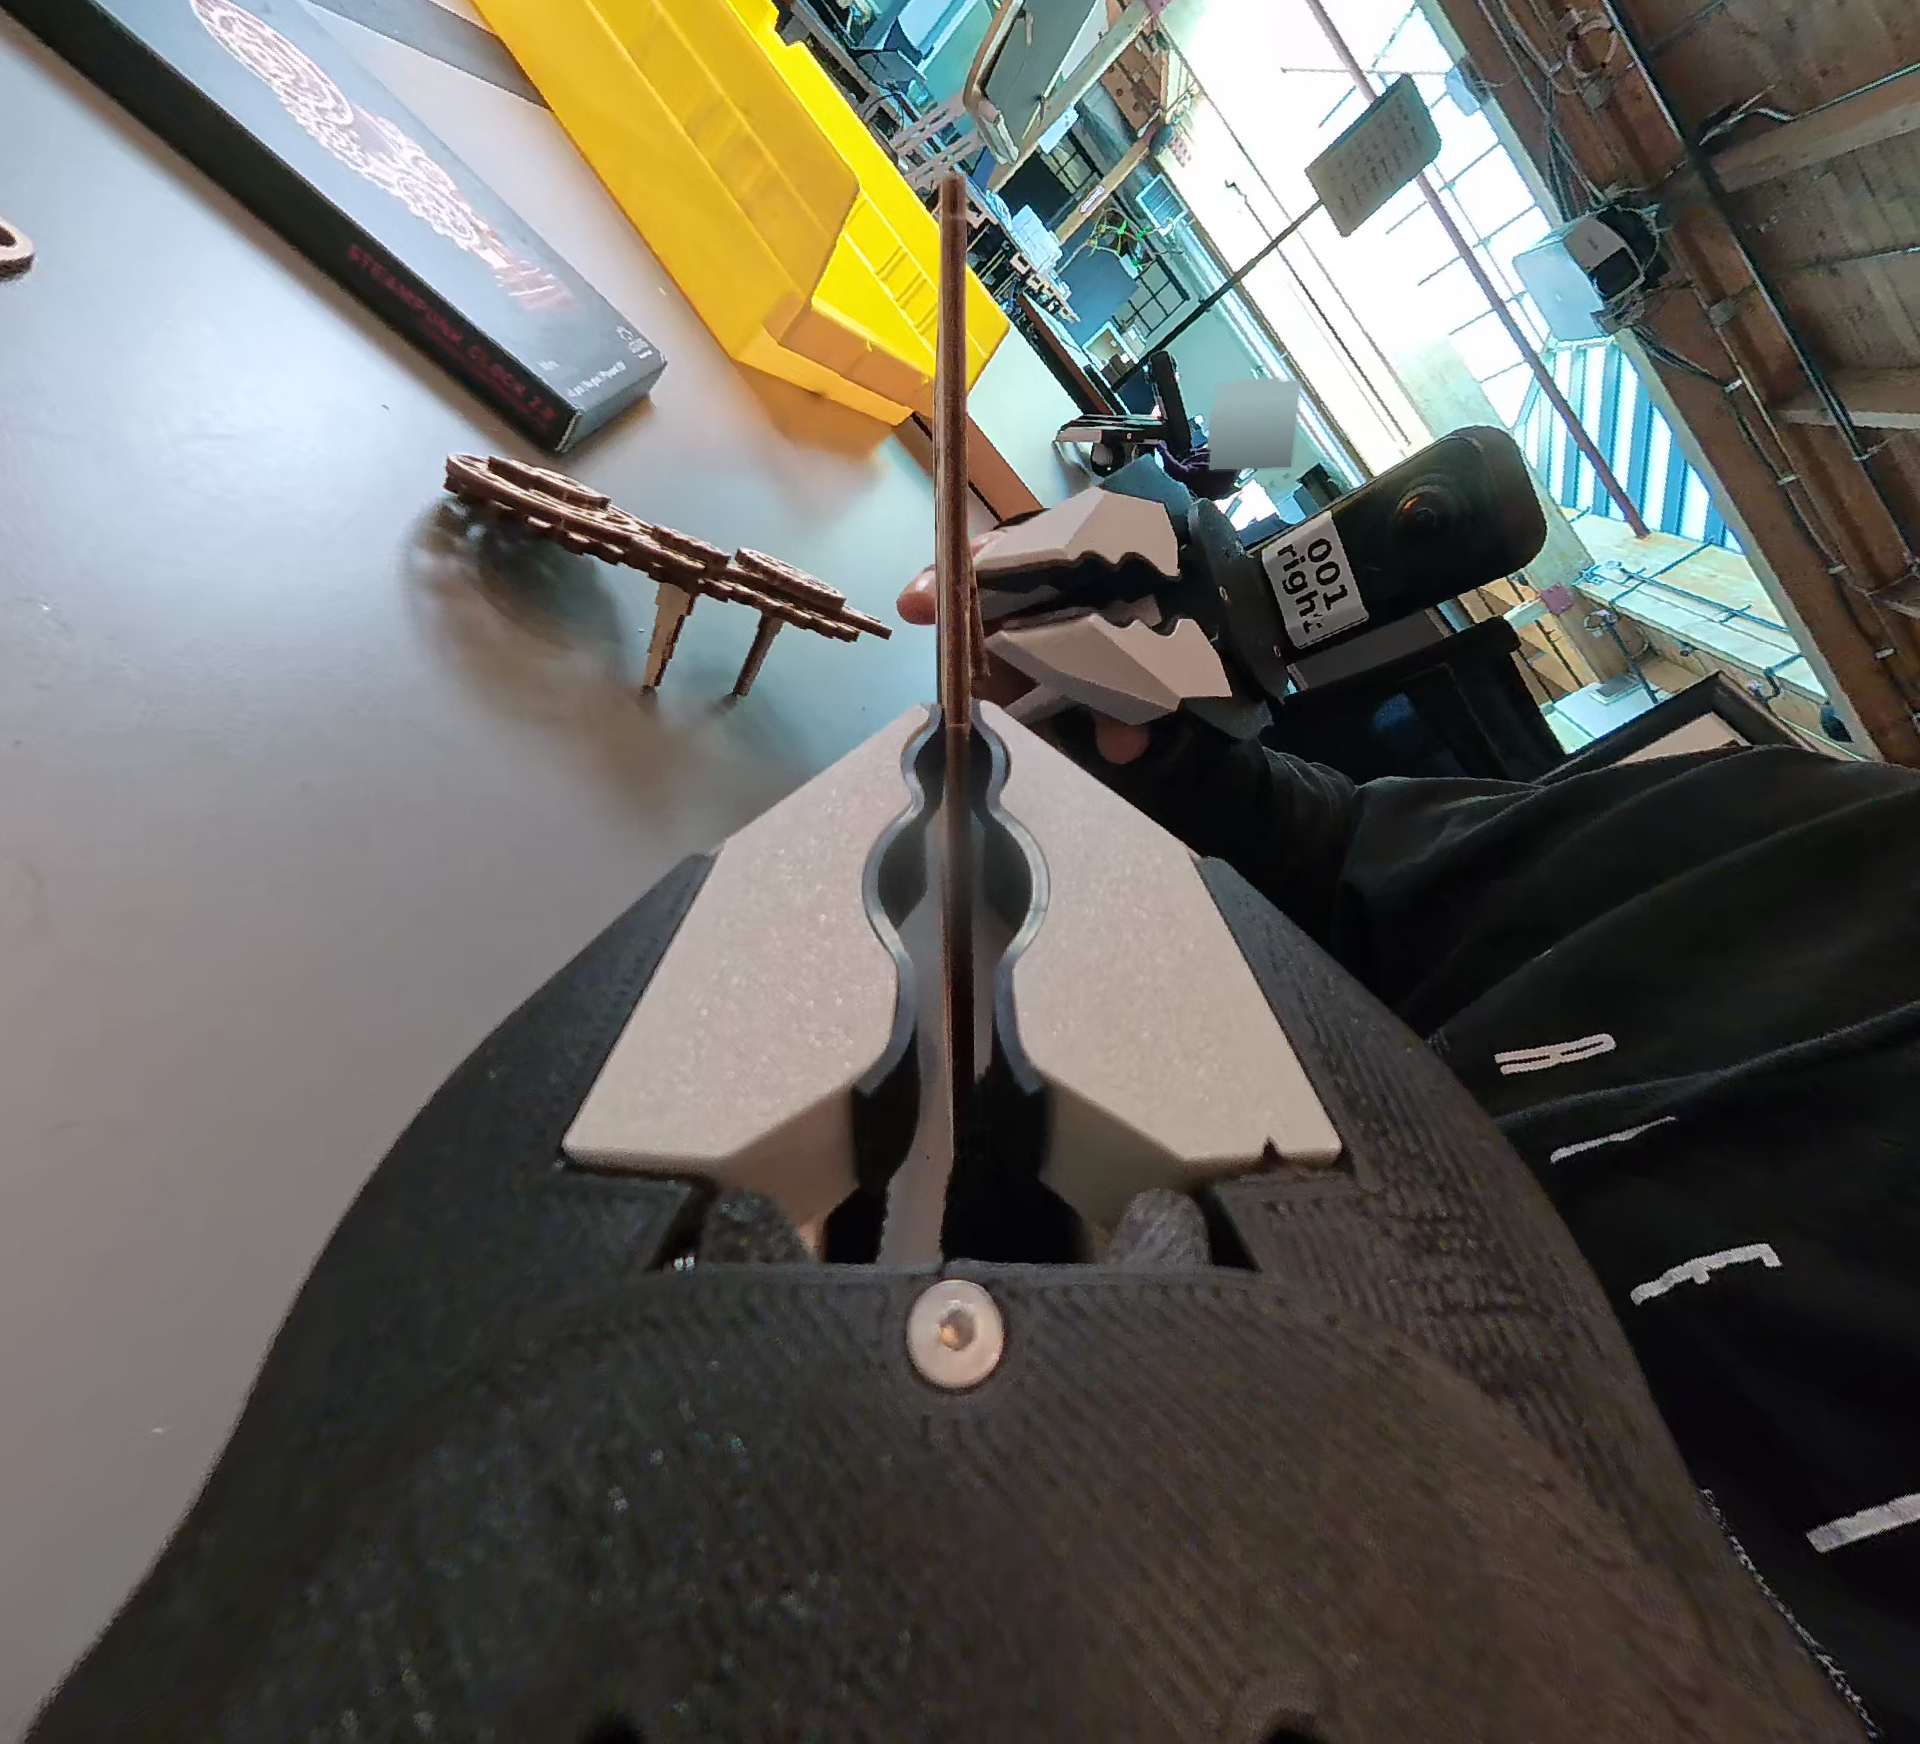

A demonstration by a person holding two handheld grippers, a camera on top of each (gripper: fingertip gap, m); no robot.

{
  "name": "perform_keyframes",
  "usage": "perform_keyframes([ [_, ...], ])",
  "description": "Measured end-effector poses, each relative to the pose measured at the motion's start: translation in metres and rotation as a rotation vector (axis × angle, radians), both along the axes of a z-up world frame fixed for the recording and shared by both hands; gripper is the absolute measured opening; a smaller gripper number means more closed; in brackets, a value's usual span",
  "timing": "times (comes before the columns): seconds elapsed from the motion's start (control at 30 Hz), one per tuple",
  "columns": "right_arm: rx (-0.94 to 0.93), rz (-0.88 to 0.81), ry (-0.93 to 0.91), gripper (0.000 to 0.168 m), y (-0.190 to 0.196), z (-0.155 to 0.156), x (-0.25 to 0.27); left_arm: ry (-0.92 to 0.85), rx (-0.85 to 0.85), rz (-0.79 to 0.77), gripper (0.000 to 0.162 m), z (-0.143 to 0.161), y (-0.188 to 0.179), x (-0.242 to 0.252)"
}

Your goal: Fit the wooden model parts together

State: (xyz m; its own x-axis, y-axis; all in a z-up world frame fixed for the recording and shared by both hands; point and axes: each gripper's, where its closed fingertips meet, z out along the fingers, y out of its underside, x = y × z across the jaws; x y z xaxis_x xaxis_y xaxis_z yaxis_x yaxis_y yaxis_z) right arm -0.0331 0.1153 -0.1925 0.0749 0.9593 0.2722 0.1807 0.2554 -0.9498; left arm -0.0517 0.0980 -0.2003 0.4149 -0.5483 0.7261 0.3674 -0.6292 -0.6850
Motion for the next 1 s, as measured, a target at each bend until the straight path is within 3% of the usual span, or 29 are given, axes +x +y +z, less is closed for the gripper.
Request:
perform_keyframes([
  [0.17, 0.001, -0.001, 0.009, 0.0, 0.001, 0.0, 0.0, 0.004, -0.022, 0.017, 0.001, -0.004, 0.002, -0.001],
  [0.33, 0.016, -0.011, -0.015, 0.022, 0.003, -0.005, -0.004, 0.004, -0.05, 0.025, 0.0, -0.008, 0.005, -0.002],
  [0.53, 0.059, -0.004, -0.081, 0.028, 0.001, -0.017, -0.009, 0.034, -0.126, 0.02, 0.001, -0.019, 0.005, -0.004],
  [0.77, -0.03, -0.134, 0.03, 0.028, 0.044, 0.01, 0.018, 0.009, -0.071, 0.186, 0.001, -0.001, 0.025, -0.055],
  [1.0, -0.045, -0.177, -0.021, 0.031, 0.061, 0.003, 0.031, -0.03, -0.075, 0.208, 0.001, 0.001, 0.027, -0.062],
])
